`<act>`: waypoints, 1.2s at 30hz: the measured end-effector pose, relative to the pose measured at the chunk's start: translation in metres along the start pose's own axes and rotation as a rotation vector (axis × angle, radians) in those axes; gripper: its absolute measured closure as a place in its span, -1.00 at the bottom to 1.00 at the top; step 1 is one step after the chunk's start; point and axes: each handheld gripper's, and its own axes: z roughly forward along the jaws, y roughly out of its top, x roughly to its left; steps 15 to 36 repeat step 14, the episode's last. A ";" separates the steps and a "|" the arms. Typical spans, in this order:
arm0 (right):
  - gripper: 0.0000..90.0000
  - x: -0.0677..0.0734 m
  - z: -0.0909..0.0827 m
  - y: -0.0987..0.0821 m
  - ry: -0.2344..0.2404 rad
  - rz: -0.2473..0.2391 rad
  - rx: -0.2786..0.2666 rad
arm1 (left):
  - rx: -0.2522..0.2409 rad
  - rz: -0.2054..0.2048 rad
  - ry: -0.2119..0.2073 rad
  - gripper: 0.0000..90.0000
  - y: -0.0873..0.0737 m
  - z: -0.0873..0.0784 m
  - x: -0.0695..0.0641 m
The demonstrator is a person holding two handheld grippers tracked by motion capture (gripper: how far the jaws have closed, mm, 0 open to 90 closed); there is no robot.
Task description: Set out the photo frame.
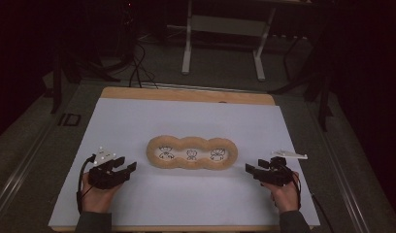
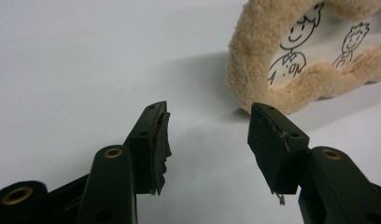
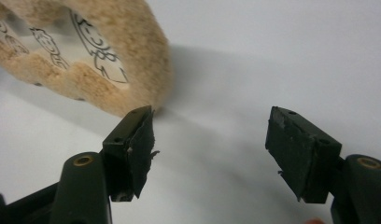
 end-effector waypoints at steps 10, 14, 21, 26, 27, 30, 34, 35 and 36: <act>-0.29 -0.013 0.000 -0.012 -0.078 -0.010 0.015 | 0.033 0.067 0.042 0.04 -0.006 0.008 0.010; -0.31 -0.018 0.002 -0.015 -0.112 -0.018 0.016 | 0.035 0.096 0.050 0.01 -0.005 0.010 0.011; -0.31 -0.018 0.002 -0.015 -0.112 -0.018 0.016 | 0.035 0.096 0.050 0.01 -0.005 0.010 0.011; -0.31 -0.018 0.002 -0.015 -0.112 -0.018 0.016 | 0.035 0.096 0.050 0.01 -0.005 0.010 0.011; -0.31 -0.018 0.002 -0.015 -0.112 -0.018 0.016 | 0.035 0.096 0.050 0.01 -0.005 0.010 0.011; -0.31 -0.018 0.002 -0.015 -0.112 -0.018 0.016 | 0.035 0.096 0.050 0.01 -0.005 0.010 0.011; -0.31 -0.018 0.002 -0.015 -0.112 -0.018 0.016 | 0.035 0.096 0.050 0.01 -0.005 0.010 0.011; -0.31 -0.018 0.002 -0.015 -0.112 -0.018 0.016 | 0.035 0.096 0.050 0.01 -0.005 0.010 0.011; -0.31 -0.018 0.002 -0.015 -0.112 -0.018 0.016 | 0.035 0.096 0.050 0.01 -0.005 0.010 0.011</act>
